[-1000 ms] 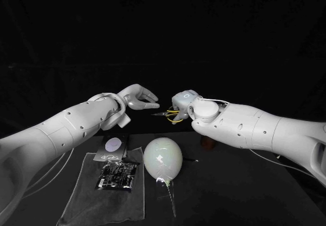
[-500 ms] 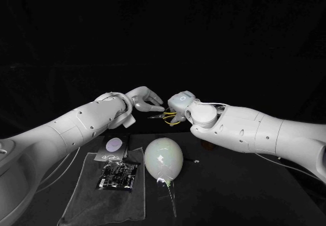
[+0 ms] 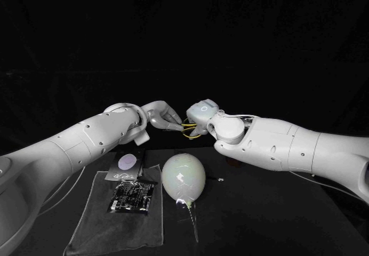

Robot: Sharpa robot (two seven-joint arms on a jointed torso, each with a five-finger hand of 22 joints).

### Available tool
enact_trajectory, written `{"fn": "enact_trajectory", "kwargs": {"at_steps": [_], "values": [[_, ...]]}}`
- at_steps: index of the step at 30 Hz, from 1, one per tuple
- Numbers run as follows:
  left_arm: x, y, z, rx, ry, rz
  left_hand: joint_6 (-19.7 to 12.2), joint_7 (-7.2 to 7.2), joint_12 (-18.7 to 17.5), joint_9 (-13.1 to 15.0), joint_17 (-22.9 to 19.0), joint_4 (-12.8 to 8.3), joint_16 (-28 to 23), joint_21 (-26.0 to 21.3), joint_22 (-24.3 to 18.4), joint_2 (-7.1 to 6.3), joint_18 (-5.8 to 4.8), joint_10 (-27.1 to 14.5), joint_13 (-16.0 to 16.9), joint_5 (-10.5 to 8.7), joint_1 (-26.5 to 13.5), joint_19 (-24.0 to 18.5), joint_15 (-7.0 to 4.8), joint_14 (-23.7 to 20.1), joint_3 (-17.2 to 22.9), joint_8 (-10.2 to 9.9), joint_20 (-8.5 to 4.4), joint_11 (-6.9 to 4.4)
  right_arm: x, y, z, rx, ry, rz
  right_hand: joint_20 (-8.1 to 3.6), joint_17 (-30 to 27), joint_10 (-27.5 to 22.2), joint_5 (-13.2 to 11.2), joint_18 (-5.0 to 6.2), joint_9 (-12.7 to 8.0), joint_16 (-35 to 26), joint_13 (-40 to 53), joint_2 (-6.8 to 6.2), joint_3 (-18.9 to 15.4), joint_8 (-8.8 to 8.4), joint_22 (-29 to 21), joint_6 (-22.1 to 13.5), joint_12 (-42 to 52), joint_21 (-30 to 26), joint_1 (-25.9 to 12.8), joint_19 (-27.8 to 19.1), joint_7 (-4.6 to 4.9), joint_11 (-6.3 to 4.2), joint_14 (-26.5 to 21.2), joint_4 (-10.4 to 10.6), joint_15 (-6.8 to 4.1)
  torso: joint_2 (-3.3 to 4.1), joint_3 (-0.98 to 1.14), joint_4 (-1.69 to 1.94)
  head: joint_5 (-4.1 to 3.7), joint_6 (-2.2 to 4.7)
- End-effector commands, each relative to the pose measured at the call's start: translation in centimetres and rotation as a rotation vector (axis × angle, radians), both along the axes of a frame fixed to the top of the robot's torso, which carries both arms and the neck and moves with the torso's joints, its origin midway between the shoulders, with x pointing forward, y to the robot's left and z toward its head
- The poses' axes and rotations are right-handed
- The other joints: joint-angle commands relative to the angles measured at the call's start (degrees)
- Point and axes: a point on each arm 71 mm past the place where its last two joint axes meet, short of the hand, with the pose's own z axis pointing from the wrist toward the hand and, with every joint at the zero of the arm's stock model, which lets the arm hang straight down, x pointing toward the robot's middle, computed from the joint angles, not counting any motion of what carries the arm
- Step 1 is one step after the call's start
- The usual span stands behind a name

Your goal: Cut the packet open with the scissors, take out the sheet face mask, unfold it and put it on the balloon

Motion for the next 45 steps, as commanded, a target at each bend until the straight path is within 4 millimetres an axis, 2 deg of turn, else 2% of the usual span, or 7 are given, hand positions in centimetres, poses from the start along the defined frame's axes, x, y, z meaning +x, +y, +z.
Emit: {"fn": "enact_trajectory", "kwargs": {"at_steps": [1, 13, 23, 26, 30, 39, 45], "values": [[-0.21, -0.35, -0.23, 0.014, 0.048, -0.034, 0.50, 2.63, 0.21, 0.09, 0.05, -0.01, 0.30, 0.17, 0.06, 0.52, 0.73, 0.53, 0.04, -0.16, -0.01, 0.24, 0.01, 0.31, -0.27, 0.31, 0.00, 0.04, -0.23, 0.26, 0.38, 0.001, -0.044, 0.020, 0.15, -0.07, 4.68, -0.13, -0.88, 0.10, -0.19, 0.03, 18.52, 0.19, -0.18, 0.00, 0.28, 0.05, -0.27, 18.95, -0.42, -0.06, -1.73, -1.87, 0.21, -2.32, 0.00, -0.02, 0.00, 0.13, -0.01], [-0.21, -0.35, -0.19, -0.016, 0.058, -0.032, 0.44, 2.62, -0.06, 0.03, 0.24, -0.09, 0.50, 0.34, 0.16, 1.75, 0.97, 0.82, -0.05, -0.16, 0.43, 0.78, -0.17, 1.47, -0.02, 0.26, 0.02, -0.08, -1.06, 0.84, 0.43, 0.005, -0.044, 0.051, 0.17, -0.09, 4.73, -0.12, -0.84, 0.10, -0.23, 0.00, 18.53, 0.24, -0.18, 0.01, 0.39, -0.01, -0.28, 19.03, -0.42, -0.07, -1.74, -1.83, 0.29, -2.32, -0.04, 0.00, 0.02, 0.22, -0.15], [-0.35, -0.46, -0.26, -0.020, 0.074, -0.046, 2.45, 2.11, 1.17, 0.30, 1.35, -1.08, 2.55, 1.02, 0.55, 4.81, 1.63, 4.63, 0.42, -0.04, 3.33, 3.06, -1.20, 6.70, 1.87, 1.24, 0.09, -1.12, -1.16, 0.78, 0.47, -0.004, -0.048, 0.048, 0.19, -0.10, 4.77, -0.13, -0.83, 0.11, -0.24, -0.02, 18.53, 0.27, -0.17, 0.01, 0.45, -0.04, -0.28, 19.08, -0.42, -0.08, -1.74, -1.80, 0.32, -2.32, -0.04, -0.02, 0.00, 0.17, -0.35], [-0.38, -0.44, -0.31, -0.020, 0.079, -0.050, 5.30, 0.48, 2.21, 0.74, 2.28, -1.67, 4.72, 4.52, 2.55, 5.27, 0.49, 8.17, 0.67, -0.09, 5.56, 14.44, -3.19, 10.96, 3.52, 2.62, 0.31, -2.86, -1.15, 0.77, 0.49, -0.006, -0.050, 0.047, 0.20, -0.10, 4.80, -0.13, -0.81, 0.11, -0.25, -0.03, 18.52, 0.29, -0.16, 0.01, 0.51, -0.07, -0.29, 19.12, -0.42, -0.08, -1.75, -1.78, 0.35, -2.32, 0.00, -0.03, -0.04, 0.15, -0.44], [-0.40, -0.36, -0.37, -0.019, 0.087, -0.056, 7.05, -0.41, 1.91, 0.86, 2.79, -1.16, 5.42, 6.89, 3.66, 5.09, -0.80, 10.38, 0.31, -0.11, 6.79, 21.57, -3.96, 12.71, 5.38, 3.23, 0.13, -3.74, -1.19, 0.83, 0.56, -0.004, -0.057, 0.049, 0.20, -0.10, 4.80, -0.13, -0.81, 0.11, -0.25, -0.03, 18.52, 0.29, -0.16, 0.01, 0.51, -0.07, -0.29, 19.12, -0.42, -0.08, -1.75, -1.78, 0.35, -2.32, 0.00, -0.02, -0.01, 0.13, -0.53], [-0.43, -0.06, -0.55, -0.011, 0.110, -0.064, 10.23, -1.71, 1.94, 1.57, 3.82, -0.70, 6.68, 8.13, 3.92, 4.69, -0.83, 14.51, 0.15, -0.10, 8.03, 24.51, -5.24, 15.76, 8.51, 4.73, -0.05, -5.19, -1.19, 0.78, 0.66, -0.001, -0.069, 0.049, 0.21, -0.11, 4.84, -0.13, -0.79, 0.12, -0.27, -0.05, 18.52, 0.30, -0.15, 0.01, 0.55, -0.09, -0.29, 19.14, -0.42, -0.09, -1.75, -1.76, 0.39, -2.32, -0.02, -0.04, 0.03, 0.00, -0.58], [-0.48, 0.00, -0.68, -0.004, 0.127, -0.071, 10.74, -1.92, 1.69, 1.82, 4.14, -0.61, 6.84, 8.27, 3.87, 4.49, -0.82, 15.37, 0.08, -0.10, 8.05, 24.96, -5.47, 16.33, 9.60, 5.04, -0.06, -5.44, -1.11, 0.67, 0.72, -0.001, -0.079, 0.042, 0.22, -0.11, 4.86, -0.12, -0.79, 0.12, -0.29, -0.06, 18.52, 0.31, -0.15, 0.01, 0.58, -0.11, -0.30, 19.14, -0.42, -0.08, -1.75, -1.75, 0.44, -2.32, -0.02, -0.02, 0.03, 0.11, -0.63]]}}
